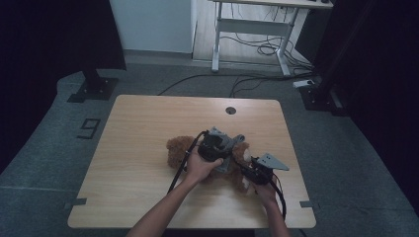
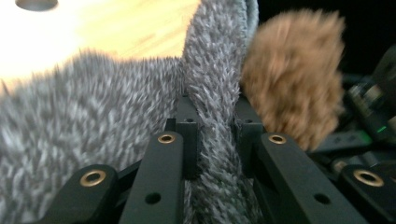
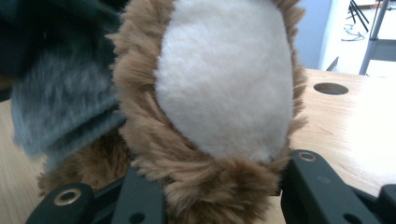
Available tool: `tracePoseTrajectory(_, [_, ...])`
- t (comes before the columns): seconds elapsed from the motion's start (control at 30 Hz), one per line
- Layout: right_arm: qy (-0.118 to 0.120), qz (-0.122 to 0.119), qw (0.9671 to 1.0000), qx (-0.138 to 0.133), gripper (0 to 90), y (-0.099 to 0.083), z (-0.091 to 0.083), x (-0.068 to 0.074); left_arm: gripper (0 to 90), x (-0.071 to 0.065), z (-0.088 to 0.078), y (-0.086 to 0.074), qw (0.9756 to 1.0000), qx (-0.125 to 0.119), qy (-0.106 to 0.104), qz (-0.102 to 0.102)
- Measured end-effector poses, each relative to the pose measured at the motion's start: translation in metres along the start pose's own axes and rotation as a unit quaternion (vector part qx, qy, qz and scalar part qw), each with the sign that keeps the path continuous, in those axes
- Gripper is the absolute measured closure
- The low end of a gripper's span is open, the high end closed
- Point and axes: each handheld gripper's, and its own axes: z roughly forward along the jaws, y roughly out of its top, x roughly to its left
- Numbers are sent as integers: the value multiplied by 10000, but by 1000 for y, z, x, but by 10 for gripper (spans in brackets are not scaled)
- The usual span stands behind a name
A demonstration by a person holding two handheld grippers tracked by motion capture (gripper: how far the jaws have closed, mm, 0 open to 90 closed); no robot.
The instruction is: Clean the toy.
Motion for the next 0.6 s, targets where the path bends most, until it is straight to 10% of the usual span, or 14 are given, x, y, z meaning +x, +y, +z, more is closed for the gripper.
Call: tracePoseTrajectory(0.6, [74, 107, 9999, 67, 630, -3, -1, -3, 782, -6, -25, -47, 9992, 0, -74, 400])
